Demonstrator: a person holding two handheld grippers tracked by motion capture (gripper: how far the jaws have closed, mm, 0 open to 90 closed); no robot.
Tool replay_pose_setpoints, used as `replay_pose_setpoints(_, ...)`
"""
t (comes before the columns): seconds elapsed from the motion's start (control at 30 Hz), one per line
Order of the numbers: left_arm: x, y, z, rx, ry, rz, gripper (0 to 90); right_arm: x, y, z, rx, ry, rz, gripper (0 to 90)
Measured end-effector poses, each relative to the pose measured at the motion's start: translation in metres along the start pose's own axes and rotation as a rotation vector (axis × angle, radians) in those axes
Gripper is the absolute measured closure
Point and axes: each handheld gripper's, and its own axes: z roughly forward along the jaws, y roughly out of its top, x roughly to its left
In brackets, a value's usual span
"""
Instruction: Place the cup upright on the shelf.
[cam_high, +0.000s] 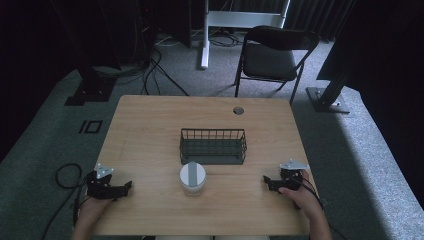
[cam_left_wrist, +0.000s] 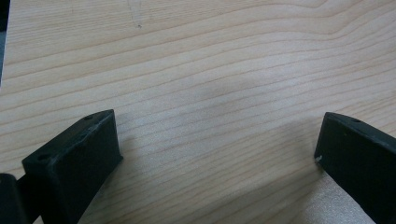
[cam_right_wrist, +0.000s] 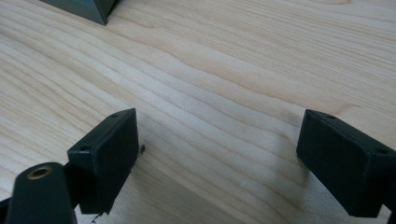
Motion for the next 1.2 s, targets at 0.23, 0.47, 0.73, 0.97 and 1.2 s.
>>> replay_pose_setpoints(0.23, 0.0, 0.0, 0.0, 0.0, 0.0, 0.0, 0.2, -0.0001, 0.0001, 0.0001, 0.001, 0.0, -0.001, 12.2)
replay_pose_setpoints(0.47, 0.0001, 0.0, 0.0, 0.0, 0.0, 0.0, 0.2, 0.0, 0.0, 0.0001, 0.002, -0.004, 0.002, 11.6)
replay_pose_setpoints(0.73, 0.0, 0.0, 0.0001, -0.001, -0.001, -0.002, 0.1, 0.0001, -0.0002, -0.0002, 0.002, -0.007, 0.007, 11.6)
replay_pose_setpoints(0.97, 0.0, 0.0, 0.0001, -0.002, -0.001, -0.002, 0.1, 0.0014, -0.0002, -0.0003, 0.0, -0.012, 0.011, 11.6)
replay_pose_setpoints(1.2, 0.0, 0.0, 0.0001, -0.001, -0.001, -0.001, 0.2, 0.0073, 0.0009, 0.0003, -0.009, 0.009, 0.013, 11.6)
